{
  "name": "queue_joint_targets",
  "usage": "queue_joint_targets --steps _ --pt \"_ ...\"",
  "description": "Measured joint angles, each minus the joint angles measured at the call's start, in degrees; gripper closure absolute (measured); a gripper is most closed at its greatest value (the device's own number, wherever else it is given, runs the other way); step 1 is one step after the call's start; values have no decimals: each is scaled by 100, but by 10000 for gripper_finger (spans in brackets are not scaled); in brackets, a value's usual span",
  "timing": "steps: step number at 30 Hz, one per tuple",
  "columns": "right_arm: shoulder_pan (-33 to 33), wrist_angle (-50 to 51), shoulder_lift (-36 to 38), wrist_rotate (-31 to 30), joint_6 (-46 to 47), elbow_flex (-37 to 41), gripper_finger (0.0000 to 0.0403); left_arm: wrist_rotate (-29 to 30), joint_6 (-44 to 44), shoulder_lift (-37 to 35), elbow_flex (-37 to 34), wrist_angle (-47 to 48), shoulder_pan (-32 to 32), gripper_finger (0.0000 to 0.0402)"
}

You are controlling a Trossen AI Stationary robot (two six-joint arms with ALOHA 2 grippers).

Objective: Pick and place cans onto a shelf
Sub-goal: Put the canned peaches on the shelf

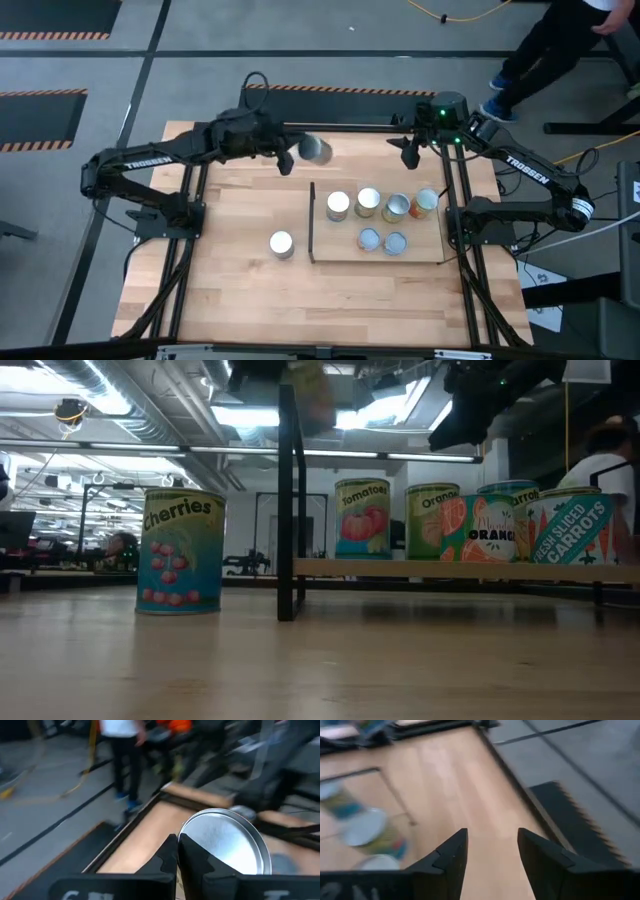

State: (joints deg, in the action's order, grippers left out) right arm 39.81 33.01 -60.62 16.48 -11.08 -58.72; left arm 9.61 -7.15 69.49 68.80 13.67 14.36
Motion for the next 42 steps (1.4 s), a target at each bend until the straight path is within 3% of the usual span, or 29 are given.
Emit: queue_joint_targets --steps 6,10,16,24,30,42 --pt "-168 367 7 2157 373 0 225 -76 174 283 284 -288 -1014 401" --pt "-640 531 43 2740 858 0 225 8 176 764 342 -716 -1717 401" --pt "-1784 594 157 2401 1302 0 225 321 123 1766 637 -1011 -2686 401" --pt "-2979 665 158 1884 1535 0 225 421 -16 3343 1728 -908 -3553 401" --pt "-3516 647 157 1727 1564 0 225 423 -29 4070 2207 -797 -3821 401" --pt "-4712 548 138 465 2775 0 225 474 -863 4619 2311 -315 -3855 402"
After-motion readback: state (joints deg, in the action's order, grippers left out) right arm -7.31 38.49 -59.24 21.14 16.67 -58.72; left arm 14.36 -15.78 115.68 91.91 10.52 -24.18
